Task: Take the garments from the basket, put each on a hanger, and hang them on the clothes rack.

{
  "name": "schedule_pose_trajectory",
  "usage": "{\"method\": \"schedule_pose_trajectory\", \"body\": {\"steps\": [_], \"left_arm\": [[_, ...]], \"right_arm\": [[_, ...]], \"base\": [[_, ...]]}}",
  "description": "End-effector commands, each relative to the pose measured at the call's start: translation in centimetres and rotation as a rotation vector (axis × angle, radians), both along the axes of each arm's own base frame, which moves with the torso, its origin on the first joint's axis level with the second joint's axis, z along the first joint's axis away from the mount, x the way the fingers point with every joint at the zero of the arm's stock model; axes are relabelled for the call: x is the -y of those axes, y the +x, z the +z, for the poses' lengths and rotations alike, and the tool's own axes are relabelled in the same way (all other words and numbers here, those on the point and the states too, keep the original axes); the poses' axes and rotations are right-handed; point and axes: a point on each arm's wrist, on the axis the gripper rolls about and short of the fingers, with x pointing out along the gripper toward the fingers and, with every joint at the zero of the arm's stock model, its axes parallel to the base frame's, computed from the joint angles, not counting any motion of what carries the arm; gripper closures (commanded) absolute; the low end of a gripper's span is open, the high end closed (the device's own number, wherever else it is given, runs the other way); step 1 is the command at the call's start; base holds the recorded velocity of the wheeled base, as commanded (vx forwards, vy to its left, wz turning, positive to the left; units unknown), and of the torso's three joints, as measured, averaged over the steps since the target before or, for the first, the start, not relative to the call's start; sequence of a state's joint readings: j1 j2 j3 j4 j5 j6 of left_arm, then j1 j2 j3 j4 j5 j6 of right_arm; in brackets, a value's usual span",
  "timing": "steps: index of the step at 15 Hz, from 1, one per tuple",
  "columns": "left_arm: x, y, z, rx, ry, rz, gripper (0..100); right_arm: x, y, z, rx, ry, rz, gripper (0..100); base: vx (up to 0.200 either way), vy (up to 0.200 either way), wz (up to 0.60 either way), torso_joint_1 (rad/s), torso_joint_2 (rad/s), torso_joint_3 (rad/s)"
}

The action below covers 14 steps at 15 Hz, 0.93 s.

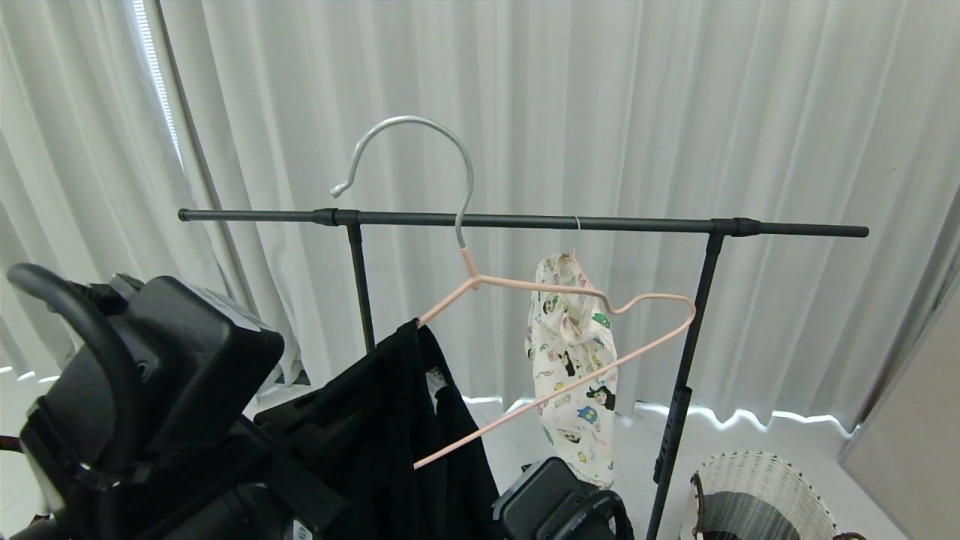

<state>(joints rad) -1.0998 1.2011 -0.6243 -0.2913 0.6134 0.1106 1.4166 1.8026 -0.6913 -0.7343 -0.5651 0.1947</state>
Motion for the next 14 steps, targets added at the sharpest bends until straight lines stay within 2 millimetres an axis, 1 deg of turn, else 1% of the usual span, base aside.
{"method": "schedule_pose_trajectory", "body": {"steps": [1,3,5,7,8,9,11,12,13,14], "left_arm": [[-0.1,-0.1,0.0,0.001,0.001,-0.002,100],[0.0,-0.1,0.1,0.003,-0.002,-0.002,100],[-0.1,-0.1,0.0,0.003,-0.002,-0.002,100],[-0.2,-0.1,-0.2,-0.001,0.005,0.0,100],[-0.2,-0.2,-0.4,-0.004,0.013,-0.001,100],[-0.3,-0.2,-0.6,-0.005,0.018,0.001,100],[-0.6,-0.3,-1.4,-0.016,0.044,0.001,100],[-0.8,-0.4,-1.6,-0.017,0.052,0.001,100],[-1.4,-0.7,-2.4,-0.023,0.079,-0.002,100],[-1.9,-1.0,-2.9,-0.024,0.094,-0.004,100]], "right_arm": [[-0.1,0.0,-0.5,-0.003,-0.02,0.001,0],[-0.1,0.3,-1.1,-0.006,-0.043,-0.011,0],[0.2,0.6,-1.8,-0.012,-0.103,-0.029,0],[0.9,0.9,-3.0,0.017,-0.215,-0.125,0],[1.7,1.1,-3.6,0.028,-0.273,-0.168,0],[2.2,1.2,-3.7,0.031,-0.29,-0.183,0],[4.7,2.2,-3.9,0.043,-0.328,-0.274,0],[5.6,2.5,-3.9,0.044,-0.342,-0.302,0],[7.6,3.2,-3.7,0.046,-0.361,-0.366,0],[9.0,3.6,-3.7,0.045,-0.375,-0.412,0]], "base": [[0.0,0.0,0.0,0.0,0.0,0.0],[0.0,0.0,0.0,0.0,0.0,0.0],[0.0,0.0,0.0,0.0,0.0,0.0],[0.0,0.0,0.0,0.0,0.0,0.0],[0.0,0.0,0.0,0.0,0.0,0.0],[0.0,0.0,0.0,0.0,0.0,0.0],[0.0,0.0,0.0,0.0,0.0,0.0],[0.0,0.0,0.0,0.0,0.0,0.0],[0.0,0.0,0.0,0.0,0.0,0.0],[0.0,0.0,0.0,0.0,0.0,0.0]]}}
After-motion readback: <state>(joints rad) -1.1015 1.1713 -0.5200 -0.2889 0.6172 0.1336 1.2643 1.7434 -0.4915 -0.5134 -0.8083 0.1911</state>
